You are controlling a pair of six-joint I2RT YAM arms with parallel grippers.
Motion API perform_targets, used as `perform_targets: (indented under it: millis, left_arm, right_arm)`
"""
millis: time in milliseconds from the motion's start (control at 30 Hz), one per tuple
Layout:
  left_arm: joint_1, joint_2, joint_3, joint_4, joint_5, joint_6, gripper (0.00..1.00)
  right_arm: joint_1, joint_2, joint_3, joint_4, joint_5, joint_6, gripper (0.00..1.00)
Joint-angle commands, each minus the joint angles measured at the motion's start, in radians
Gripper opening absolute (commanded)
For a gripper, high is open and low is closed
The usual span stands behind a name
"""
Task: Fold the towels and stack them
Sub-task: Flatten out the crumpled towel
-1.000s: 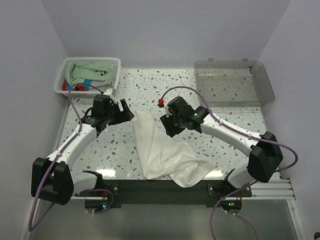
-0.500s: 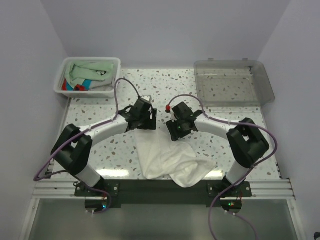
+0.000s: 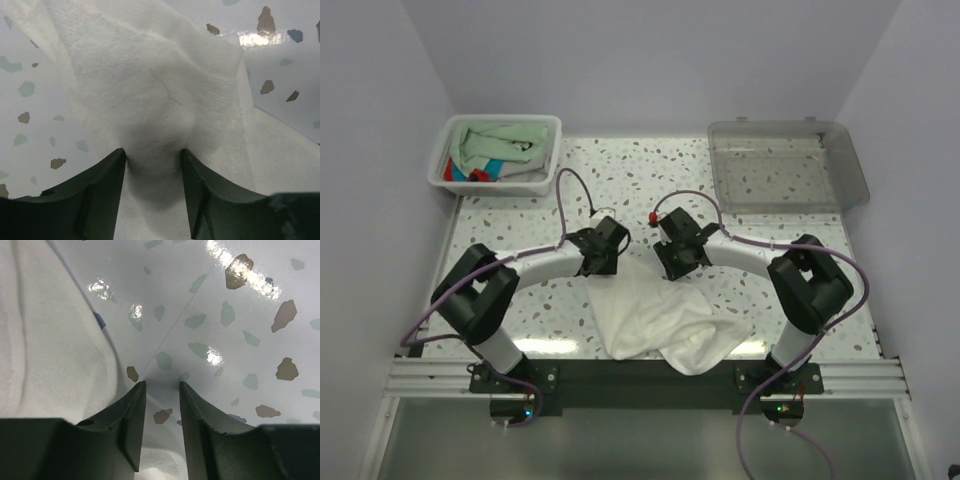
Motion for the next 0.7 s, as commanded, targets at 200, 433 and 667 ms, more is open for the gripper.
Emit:
perform_targets:
  millis: [200, 433, 667]
  left_arm:
    - [0.185, -0.201, -0.214, 0.076, 0.037, -0.060, 0.46]
    - [0.285, -0.315, -0.330, 0.154, 0.120, -0.082, 0.32]
    - [0.301, -0.263, -0.290, 0.248, 0.229, 0.007, 0.16]
  right_arm:
    - [-0.007, 0.009, -0.069, -0.090, 0.074, 0.142, 0.26]
    - [-0.022, 0.011, -0.106, -0.078, 0.054, 0.185, 0.20]
    - [-0.034, -0.122, -0.108, -0.017, 0.000, 0.156, 0.34]
